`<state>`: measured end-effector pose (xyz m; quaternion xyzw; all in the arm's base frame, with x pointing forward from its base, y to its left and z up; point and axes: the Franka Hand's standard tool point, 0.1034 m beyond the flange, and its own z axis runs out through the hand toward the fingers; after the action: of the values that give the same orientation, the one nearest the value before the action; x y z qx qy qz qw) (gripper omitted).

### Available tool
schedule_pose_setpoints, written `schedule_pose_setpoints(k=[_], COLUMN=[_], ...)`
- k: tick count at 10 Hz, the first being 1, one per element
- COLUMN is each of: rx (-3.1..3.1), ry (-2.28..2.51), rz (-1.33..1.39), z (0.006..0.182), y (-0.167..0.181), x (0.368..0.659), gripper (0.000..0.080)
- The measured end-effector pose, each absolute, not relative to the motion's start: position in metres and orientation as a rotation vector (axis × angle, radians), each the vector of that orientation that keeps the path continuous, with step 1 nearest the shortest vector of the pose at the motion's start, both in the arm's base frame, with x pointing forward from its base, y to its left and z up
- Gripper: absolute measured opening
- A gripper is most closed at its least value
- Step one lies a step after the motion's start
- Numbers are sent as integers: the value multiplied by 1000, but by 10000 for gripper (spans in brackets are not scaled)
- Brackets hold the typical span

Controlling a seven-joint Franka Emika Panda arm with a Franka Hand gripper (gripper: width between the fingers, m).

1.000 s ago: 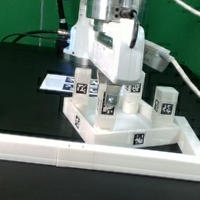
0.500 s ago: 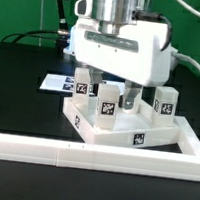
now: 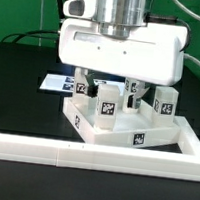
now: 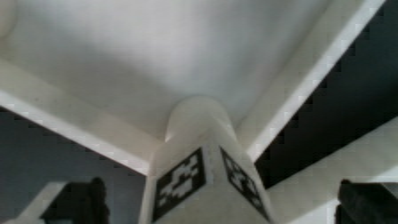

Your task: Assemble square table

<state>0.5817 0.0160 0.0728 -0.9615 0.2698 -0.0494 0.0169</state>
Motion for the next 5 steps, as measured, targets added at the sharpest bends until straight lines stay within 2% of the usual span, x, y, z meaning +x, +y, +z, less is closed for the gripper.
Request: schedule_pose_setpoints(k=[5], rx=[-3140], ry=[142], rz=[-159], z=[73], y=[11], x=[582], gripper=[649])
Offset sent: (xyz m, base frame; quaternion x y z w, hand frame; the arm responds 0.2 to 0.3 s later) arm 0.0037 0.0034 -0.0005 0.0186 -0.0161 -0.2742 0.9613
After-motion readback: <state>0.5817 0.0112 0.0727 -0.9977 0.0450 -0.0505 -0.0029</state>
